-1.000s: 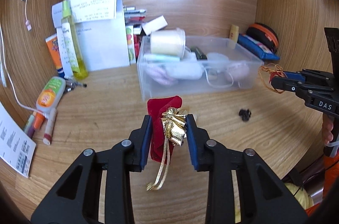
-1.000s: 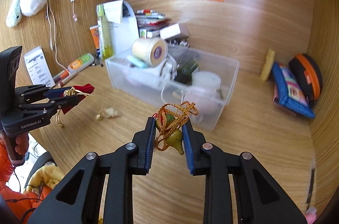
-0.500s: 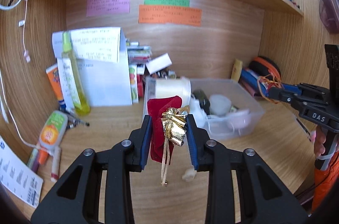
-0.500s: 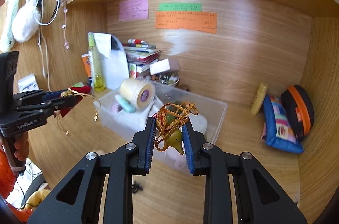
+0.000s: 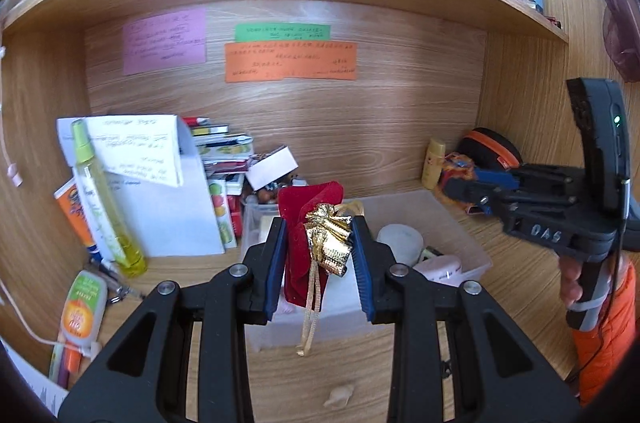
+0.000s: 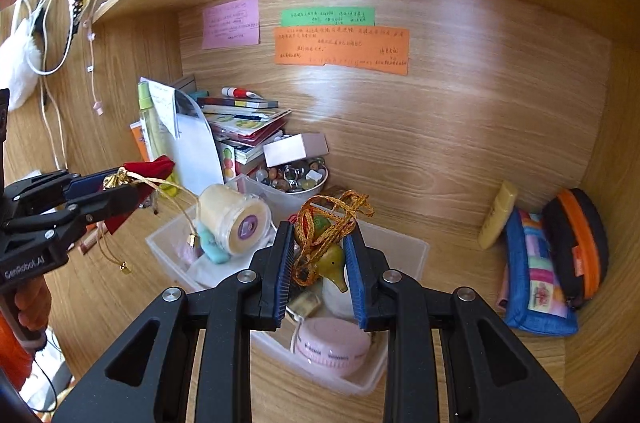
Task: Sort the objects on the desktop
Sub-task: 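Lift the cord ornament and red pouch toward the clear box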
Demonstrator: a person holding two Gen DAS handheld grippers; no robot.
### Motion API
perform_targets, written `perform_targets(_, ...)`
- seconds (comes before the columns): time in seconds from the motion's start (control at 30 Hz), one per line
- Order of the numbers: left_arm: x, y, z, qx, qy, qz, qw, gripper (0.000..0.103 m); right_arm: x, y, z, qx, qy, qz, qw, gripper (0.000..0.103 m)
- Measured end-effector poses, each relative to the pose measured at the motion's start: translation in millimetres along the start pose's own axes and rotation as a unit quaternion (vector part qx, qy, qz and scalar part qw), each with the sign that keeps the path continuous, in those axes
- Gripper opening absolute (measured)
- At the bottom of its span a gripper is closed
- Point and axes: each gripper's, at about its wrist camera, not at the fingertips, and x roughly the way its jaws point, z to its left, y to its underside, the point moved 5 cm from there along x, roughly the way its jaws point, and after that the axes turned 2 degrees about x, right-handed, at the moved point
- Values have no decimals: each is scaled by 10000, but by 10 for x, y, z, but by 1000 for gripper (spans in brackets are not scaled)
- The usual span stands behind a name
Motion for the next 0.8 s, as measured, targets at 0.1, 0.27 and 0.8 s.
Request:
perform_targets(0.1, 152, -45, -40, -21, 113, 104, 9999, 31, 150, 69, -32, 91, -89, 137, 9998, 23)
perform_targets(0.27, 378, -114, -134, -115, 339, 205, 9991, 31, 386, 235, -147, 193, -52, 479, 9987, 23)
perform_targets(0.8, 1034, 138, -446, 139, 377, 626, 9972, 31, 601, 419, -202, 121, 267, 928, 9953, 23)
